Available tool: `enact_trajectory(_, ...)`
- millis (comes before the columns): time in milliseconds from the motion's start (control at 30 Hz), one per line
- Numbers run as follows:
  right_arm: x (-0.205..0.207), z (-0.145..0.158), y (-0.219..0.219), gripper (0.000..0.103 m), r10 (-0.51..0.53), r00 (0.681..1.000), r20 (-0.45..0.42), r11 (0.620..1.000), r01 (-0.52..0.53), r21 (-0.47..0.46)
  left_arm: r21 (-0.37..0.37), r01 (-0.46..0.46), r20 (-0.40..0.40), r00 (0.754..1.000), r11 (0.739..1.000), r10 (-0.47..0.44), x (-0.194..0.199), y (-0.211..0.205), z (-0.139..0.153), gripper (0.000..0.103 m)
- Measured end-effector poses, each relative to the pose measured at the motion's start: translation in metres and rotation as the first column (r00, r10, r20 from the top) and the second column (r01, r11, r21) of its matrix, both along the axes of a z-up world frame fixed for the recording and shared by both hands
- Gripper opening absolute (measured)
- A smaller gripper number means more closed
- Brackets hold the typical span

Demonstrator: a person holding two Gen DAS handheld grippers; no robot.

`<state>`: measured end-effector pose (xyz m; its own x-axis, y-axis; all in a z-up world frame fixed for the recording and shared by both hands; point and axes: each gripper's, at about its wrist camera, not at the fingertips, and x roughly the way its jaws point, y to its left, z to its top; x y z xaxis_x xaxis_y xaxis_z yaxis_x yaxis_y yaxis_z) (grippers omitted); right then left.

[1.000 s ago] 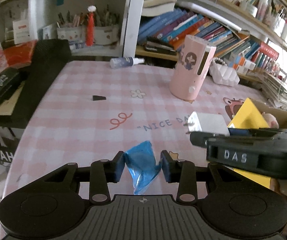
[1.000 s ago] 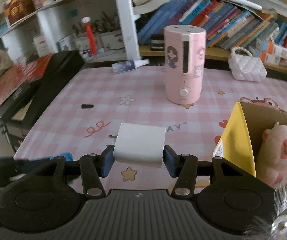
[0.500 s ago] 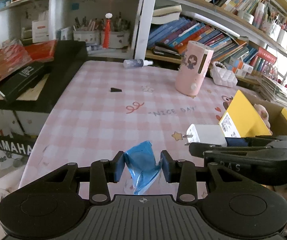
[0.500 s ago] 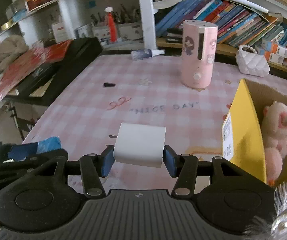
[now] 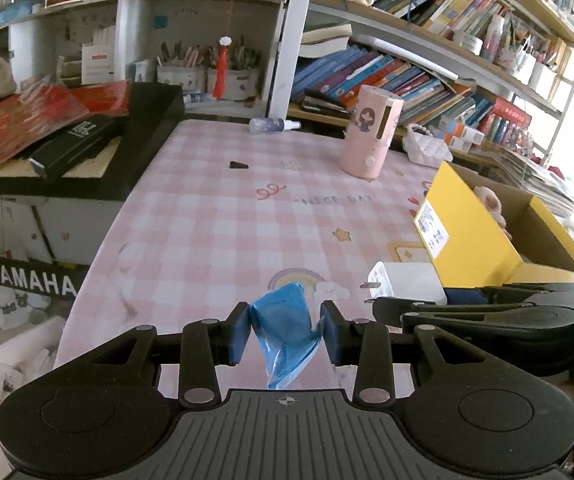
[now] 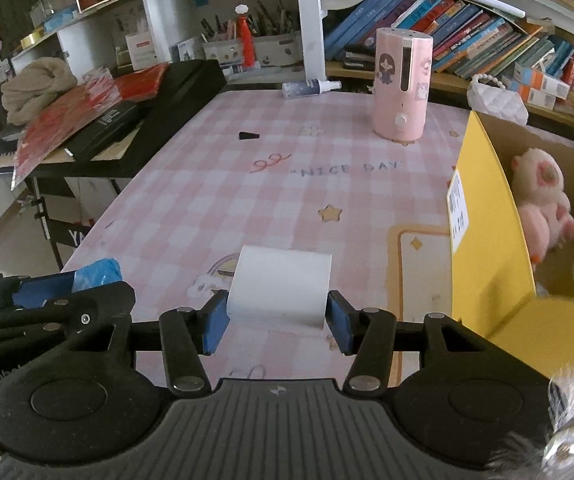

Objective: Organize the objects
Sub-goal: 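Carry the blue item and white eraser toward the yellow box with both tools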

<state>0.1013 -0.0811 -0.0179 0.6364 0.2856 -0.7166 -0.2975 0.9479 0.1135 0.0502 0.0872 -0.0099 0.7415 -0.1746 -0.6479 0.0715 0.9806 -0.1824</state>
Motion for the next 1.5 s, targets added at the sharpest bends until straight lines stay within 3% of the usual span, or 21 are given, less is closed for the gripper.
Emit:
enact_trajectory(500, -0.081, -0.003, -0.009, 0.05, -0.057, 0.998, -0.016, 0.998, 0.057, 0.017, 0.006, 0.048, 0.016, 0.999, 0.999, -0.048, -0.069, -0.001, 0.003, 0.035)
enact_trajectory(1000, -0.119, -0.002, -0.05, 0.05, -0.189, 0.982, -0.018, 0.982, 0.189, 0.003, -0.019, 0.185, 0.024, 0.983, 0.983, -0.185, -0.08, -0.037, 0.003, 0.035)
enact_trajectory(1233, -0.137, -0.001, -0.091, 0.05, -0.311, 0.95, -0.013, 0.95, 0.311, 0.008, -0.008, 0.315, 0.038, 0.948, 0.949, -0.315, -0.076, -0.077, 0.006, 0.035)
enact_trajectory(1500, -0.155, 0.002, -0.142, 0.05, -0.463, 0.886, -0.003, 0.886, 0.463, 0.024, 0.021, 0.466, 0.053, 0.883, 0.884, -0.467, -0.072, -0.129, 0.01, 0.035)
